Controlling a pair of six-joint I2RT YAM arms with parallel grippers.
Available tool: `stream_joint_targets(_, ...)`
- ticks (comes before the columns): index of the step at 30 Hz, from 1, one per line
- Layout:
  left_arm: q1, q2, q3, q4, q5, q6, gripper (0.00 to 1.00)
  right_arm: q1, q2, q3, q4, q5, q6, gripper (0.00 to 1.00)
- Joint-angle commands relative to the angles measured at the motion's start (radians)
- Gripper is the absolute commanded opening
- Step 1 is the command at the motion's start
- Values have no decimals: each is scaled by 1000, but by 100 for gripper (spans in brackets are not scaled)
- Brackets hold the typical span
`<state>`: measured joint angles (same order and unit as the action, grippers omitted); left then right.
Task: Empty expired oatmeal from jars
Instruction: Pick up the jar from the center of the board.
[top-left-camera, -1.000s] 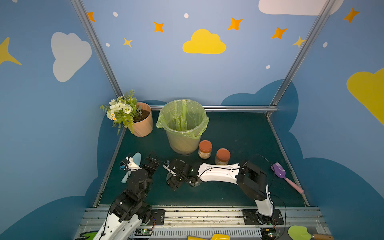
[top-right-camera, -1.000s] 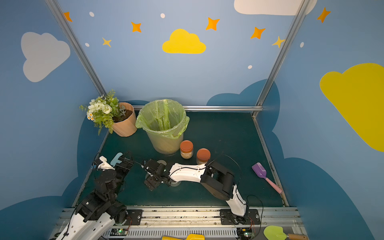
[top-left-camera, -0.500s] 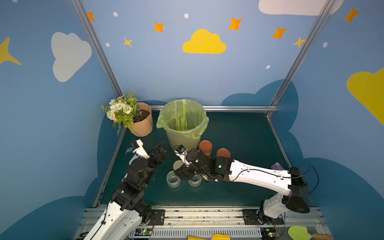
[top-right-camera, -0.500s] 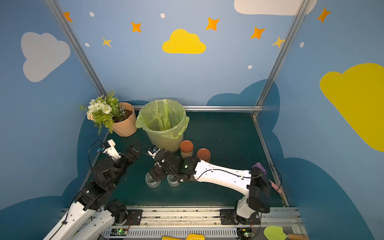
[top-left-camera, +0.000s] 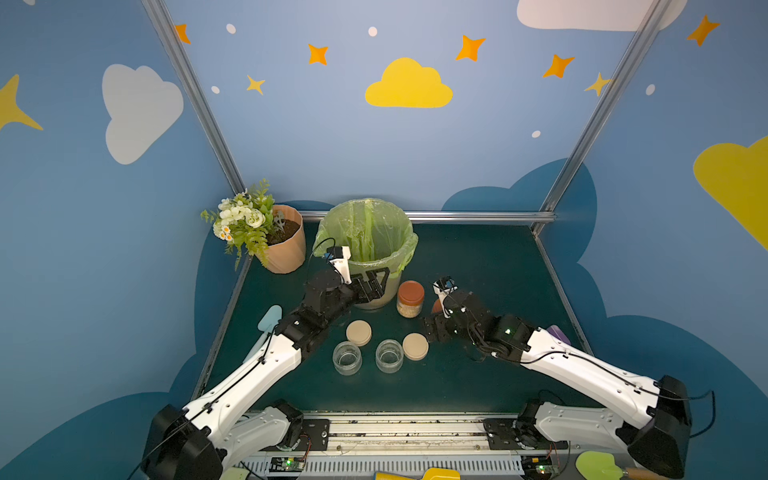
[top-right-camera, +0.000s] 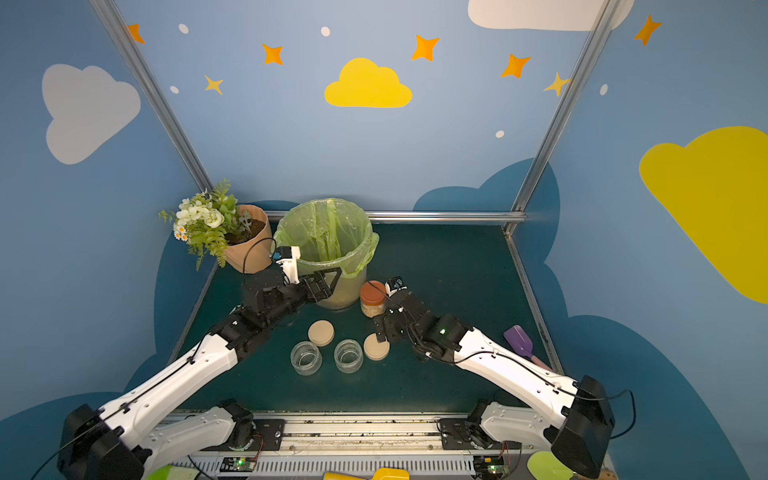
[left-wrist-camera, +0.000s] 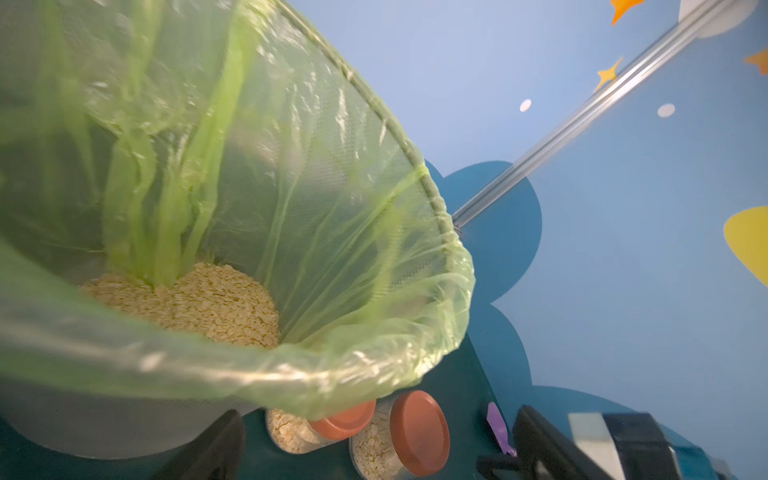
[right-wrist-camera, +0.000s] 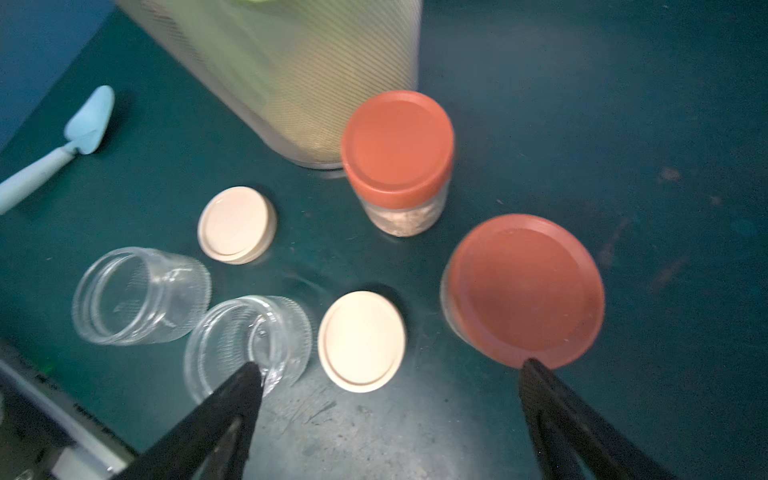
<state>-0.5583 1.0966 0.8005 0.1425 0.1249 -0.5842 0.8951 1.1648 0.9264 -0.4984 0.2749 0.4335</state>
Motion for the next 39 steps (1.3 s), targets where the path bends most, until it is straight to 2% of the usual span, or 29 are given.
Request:
stream_joint_targets(1,-24,26,25,56,37,65,100,-59,14,-27,-17,-33,21,96)
stream_joint_targets(13,-129,25,-18,-7,54,176,100,-219,194,-23,24,-121,-34,97)
stream_joint_targets(32,-180,29,-77,-49,81,247,100,-262,392,90,87,-129,-86,95)
stream_joint_targets(39,-181,30,-81,-33,106,284,100,-263,397,79,72,-131,-71,94)
